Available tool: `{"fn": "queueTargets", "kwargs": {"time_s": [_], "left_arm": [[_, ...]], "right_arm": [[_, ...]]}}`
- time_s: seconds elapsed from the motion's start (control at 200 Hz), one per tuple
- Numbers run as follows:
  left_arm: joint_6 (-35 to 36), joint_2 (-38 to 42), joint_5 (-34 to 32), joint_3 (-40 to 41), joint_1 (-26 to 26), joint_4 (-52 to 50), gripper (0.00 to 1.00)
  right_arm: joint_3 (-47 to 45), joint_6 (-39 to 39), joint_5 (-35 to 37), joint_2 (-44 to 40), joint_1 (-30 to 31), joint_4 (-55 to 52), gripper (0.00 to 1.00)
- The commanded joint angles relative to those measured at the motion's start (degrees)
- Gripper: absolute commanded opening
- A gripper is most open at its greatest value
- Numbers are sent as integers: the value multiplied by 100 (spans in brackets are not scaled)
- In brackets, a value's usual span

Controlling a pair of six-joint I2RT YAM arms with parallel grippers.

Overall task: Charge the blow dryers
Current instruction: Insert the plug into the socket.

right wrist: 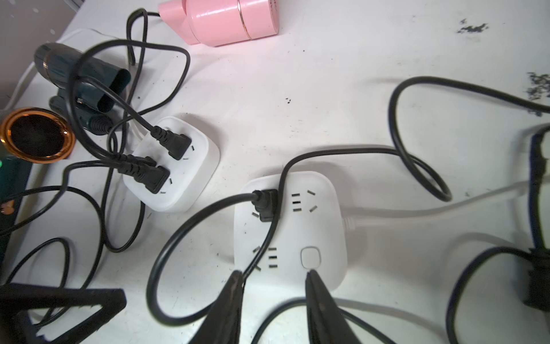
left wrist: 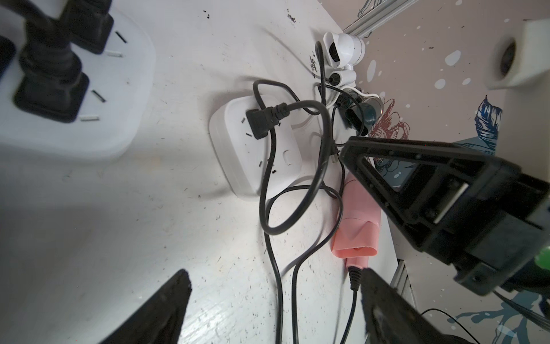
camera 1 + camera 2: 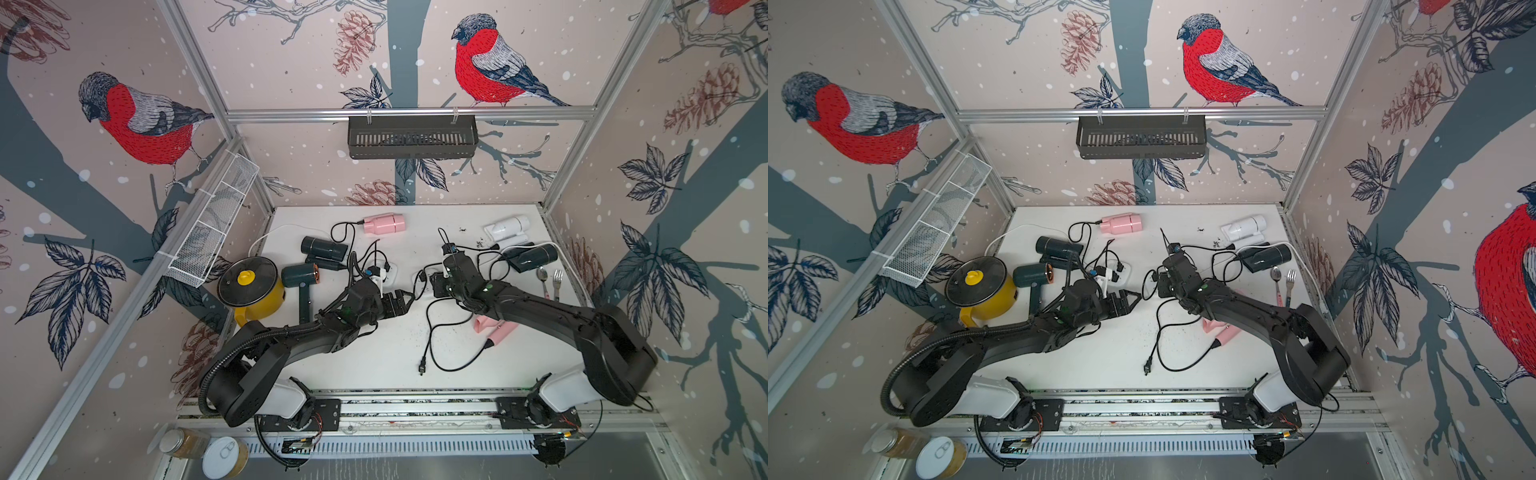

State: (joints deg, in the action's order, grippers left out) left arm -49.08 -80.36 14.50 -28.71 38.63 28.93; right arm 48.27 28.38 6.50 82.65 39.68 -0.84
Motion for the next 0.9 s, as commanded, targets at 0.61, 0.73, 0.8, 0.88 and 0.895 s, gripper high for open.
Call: {"fn": "queueTargets", "kwargs": {"time_s": [0.61, 0.73, 0.8, 0.88, 0.895], "left_arm": [[217, -743, 448, -617, -14, 20, 70], [294, -927, 424, -880, -24, -162, 66], [300, -1003, 435, -1012, -36, -194, 64], [344, -1105, 457, -1202, -31, -333, 62], [351, -1119, 457, -1225, -31, -359, 61]], "right_arm": [[-395, -37, -1347, -298, -1385, 41, 28], [-393, -96, -1412, -267, -1575, 53, 30], [-339, -232, -1235, -203, -1627, 68, 33], [-159, -470, -908, -24, -1673, -33, 33], [-118, -521, -868, 18, -1678, -45, 33]]}}
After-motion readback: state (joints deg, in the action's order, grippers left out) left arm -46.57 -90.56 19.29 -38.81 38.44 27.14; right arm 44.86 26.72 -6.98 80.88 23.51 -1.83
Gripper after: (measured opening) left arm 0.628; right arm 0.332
